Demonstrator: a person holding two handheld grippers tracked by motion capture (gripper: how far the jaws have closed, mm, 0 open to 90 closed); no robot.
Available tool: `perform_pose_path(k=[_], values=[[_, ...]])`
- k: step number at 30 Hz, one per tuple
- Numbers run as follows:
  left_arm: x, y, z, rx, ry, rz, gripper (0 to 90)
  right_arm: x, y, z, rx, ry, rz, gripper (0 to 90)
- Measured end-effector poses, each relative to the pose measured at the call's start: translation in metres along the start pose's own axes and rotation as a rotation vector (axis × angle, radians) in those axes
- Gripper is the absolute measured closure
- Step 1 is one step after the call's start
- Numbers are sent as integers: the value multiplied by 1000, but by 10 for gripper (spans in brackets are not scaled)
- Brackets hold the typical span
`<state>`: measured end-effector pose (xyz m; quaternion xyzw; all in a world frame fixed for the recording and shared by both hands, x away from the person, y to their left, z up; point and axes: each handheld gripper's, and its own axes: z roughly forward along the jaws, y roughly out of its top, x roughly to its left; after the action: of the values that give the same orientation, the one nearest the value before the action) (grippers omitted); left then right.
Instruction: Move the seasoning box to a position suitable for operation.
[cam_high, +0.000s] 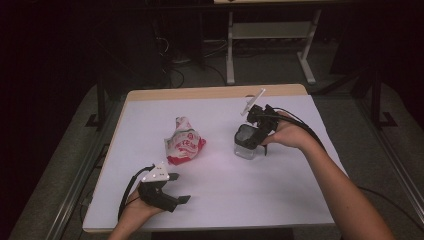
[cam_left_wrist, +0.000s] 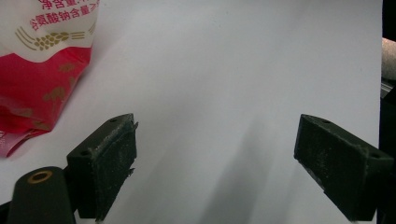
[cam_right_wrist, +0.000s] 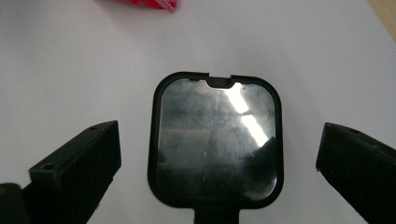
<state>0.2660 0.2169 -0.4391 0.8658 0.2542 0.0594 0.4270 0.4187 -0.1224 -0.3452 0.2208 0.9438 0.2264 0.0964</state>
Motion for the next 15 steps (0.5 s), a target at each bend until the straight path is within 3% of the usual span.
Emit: perform_pose_path(k=[9, 15], values=[[-2, 0, 1, -5, -6, -4, 126, -4, 8, 14, 42, 19, 3, 0], [-2, 0, 2, -2, -10, 8, 126, -5, 8, 28, 101, 43, 16, 0]])
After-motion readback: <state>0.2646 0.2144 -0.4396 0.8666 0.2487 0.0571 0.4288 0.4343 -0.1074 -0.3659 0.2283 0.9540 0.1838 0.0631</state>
